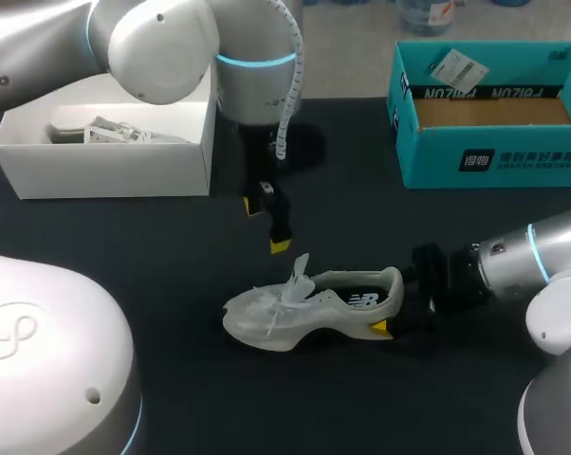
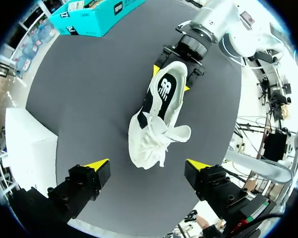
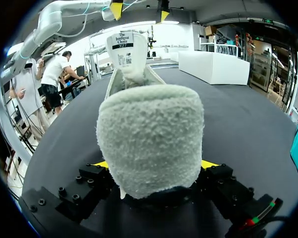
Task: Take the shoe out of the shoebox, open the shoe tongue, remove and reinsert the insole, then place the shoe into the shoebox
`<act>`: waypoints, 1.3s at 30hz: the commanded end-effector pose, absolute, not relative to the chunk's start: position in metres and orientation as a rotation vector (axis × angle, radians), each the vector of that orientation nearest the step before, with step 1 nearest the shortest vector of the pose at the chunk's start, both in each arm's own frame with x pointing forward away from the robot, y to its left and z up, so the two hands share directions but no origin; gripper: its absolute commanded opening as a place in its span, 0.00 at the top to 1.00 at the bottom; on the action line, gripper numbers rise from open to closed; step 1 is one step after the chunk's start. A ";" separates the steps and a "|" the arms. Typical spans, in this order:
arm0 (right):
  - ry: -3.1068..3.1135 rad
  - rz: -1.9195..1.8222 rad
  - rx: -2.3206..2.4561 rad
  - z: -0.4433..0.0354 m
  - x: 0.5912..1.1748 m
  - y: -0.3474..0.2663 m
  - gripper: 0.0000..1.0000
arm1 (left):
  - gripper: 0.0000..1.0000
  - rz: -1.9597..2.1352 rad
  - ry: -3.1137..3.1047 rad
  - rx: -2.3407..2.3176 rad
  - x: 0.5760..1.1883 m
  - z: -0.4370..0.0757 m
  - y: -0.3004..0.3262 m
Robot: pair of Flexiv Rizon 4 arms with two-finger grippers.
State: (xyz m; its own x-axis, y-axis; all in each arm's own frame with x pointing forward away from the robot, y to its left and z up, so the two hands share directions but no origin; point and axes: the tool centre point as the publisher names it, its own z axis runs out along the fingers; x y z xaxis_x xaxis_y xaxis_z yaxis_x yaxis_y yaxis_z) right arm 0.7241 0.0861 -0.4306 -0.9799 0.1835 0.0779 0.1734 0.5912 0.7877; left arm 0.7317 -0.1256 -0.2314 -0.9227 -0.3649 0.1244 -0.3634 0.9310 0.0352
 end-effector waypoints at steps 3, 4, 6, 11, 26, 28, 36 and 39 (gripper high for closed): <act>2.796 1.371 0.315 -0.439 0.721 0.090 1.00 | 0.27 0.191 -3.092 0.191 0.735 -0.237 -0.135; 2.796 1.371 0.315 -0.439 0.721 0.090 1.00 | 0.69 0.196 -3.092 0.181 0.736 -0.239 -0.138; 2.796 1.371 0.315 -0.439 0.721 0.090 1.00 | 1.00 0.196 -3.098 0.163 0.738 -0.241 -0.145; 2.796 1.371 0.315 -0.439 0.721 0.090 1.00 | 1.00 0.166 -3.071 0.172 0.745 -0.244 -0.159; 2.796 1.371 0.315 -0.439 0.721 0.090 1.00 | 1.00 0.146 -3.072 0.176 0.745 -0.245 -0.161; 2.796 1.371 0.315 -0.439 0.721 0.090 1.00 | 1.00 0.146 -3.072 0.176 0.745 -0.245 -0.161; 2.796 1.371 0.315 -0.439 0.721 0.090 1.00 | 1.00 0.193 -3.076 0.070 0.735 -0.257 -0.202; 2.796 1.371 0.315 -0.439 0.721 0.090 1.00 | 1.00 0.197 -3.071 0.018 0.730 -0.266 -0.215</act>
